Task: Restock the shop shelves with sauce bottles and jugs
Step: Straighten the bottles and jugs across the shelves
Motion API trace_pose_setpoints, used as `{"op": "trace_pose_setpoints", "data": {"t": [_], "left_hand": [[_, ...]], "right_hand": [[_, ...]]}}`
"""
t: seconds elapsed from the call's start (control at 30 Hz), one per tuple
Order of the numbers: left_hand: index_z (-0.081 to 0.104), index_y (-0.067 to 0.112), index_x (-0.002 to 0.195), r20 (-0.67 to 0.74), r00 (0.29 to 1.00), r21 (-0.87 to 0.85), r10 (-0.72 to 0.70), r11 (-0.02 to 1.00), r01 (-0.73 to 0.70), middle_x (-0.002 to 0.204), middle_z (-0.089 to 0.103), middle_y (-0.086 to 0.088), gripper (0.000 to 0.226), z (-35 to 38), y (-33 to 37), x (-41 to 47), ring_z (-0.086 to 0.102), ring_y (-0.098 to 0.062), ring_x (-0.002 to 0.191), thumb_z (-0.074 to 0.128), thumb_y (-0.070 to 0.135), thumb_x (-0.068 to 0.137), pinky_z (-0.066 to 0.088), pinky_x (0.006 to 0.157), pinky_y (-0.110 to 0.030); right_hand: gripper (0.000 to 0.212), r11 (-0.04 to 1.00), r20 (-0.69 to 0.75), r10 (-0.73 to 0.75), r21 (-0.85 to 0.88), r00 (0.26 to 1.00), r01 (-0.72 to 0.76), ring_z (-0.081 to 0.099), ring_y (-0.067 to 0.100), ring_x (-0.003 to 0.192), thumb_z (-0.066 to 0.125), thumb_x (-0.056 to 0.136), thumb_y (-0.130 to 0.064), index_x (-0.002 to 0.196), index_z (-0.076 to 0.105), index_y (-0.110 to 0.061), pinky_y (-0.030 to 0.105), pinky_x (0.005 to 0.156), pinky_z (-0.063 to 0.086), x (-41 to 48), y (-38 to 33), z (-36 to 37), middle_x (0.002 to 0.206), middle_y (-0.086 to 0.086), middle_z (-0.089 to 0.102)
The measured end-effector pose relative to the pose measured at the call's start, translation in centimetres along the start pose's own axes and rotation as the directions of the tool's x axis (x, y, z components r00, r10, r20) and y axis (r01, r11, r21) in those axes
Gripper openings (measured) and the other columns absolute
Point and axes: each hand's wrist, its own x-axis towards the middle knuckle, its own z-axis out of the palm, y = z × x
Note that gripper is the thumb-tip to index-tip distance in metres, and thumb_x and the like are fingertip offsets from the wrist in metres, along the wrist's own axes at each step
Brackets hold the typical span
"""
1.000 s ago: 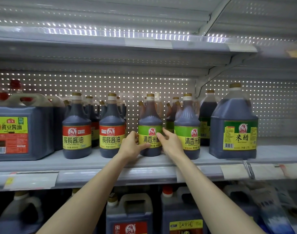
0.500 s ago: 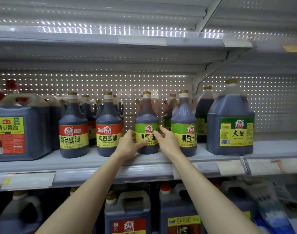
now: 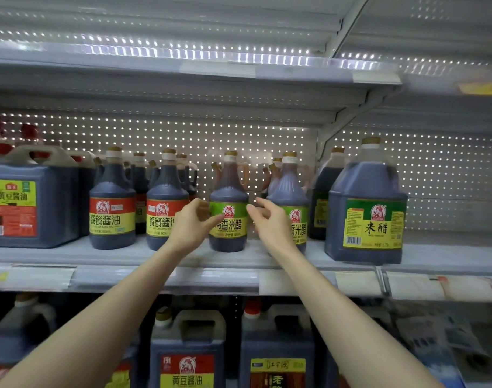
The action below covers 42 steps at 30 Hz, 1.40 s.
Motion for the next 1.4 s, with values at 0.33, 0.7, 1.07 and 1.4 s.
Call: {"op": "trace_pose_setpoints", "data": {"t": [0.33, 0.7, 1.07, 1.4], "left_hand": [[0.062, 0.006, 0.107, -0.129, 0.986, -0.011, 0.108, 0.994, -0.110, 0.098, 0.064, -0.005, 0.035, 4.5, 4.1, -2.5, 0.061, -0.022, 0.092, 0.075, 0.026, 0.081, 0.050, 0.085, -0.036], [0.064, 0.008, 0.105, 0.188, 0.981, -0.074, -0.034, 0.996, 0.049, 0.100, 0.070, 0.002, 0.047, 9.4, 5.1, -2.1, 0.067, -0.015, 0.093, 0.084, 0.030, 0.069, 0.052, 0.091, -0.038], [0.070, 0.006, 0.100, 0.230, 0.973, -0.085, -0.028, 0.995, 0.049, 0.095, 0.074, -0.003, 0.036, 9.6, 4.4, -0.9, 0.069, -0.017, 0.090, 0.083, 0.024, 0.071, 0.053, 0.090, -0.041], [0.064, 0.006, 0.108, 0.241, 0.970, -0.024, -0.042, 0.998, 0.049, 0.101, 0.071, -0.004, 0.044, 10.1, 3.9, 0.4, 0.066, -0.017, 0.094, 0.081, 0.029, 0.074, 0.053, 0.087, -0.034]], "right_hand": [[0.022, 0.995, -0.195, -0.093, 0.018, 0.976, 0.098, 0.068, 0.020, 0.088, 0.068, 0.089, -0.024, 0.110, 0.065, -0.016, 0.045, 0.083, 0.057, -0.9, 0.9, -7.3, 0.091, 0.004, 0.069], [0.048, 1.000, -0.074, -0.012, 0.005, 0.997, 0.012, 0.060, 0.015, 0.104, 0.067, 0.088, -0.028, 0.133, 0.054, -0.017, 0.037, 0.092, 0.054, 0.2, 2.7, -9.4, 0.122, 0.003, 0.064], [0.052, 0.999, -0.070, -0.044, -0.031, 0.997, 0.042, 0.052, 0.009, 0.099, 0.064, 0.091, -0.026, 0.139, 0.048, -0.015, 0.023, 0.082, 0.049, 1.2, 3.5, -9.3, 0.132, 0.008, 0.059], [0.049, 0.997, -0.077, -0.060, -0.044, 0.995, 0.057, 0.051, 0.006, 0.099, 0.062, 0.092, -0.025, 0.138, 0.050, -0.013, 0.015, 0.079, 0.043, 2.0, 4.4, -8.6, 0.130, 0.008, 0.060]]}}
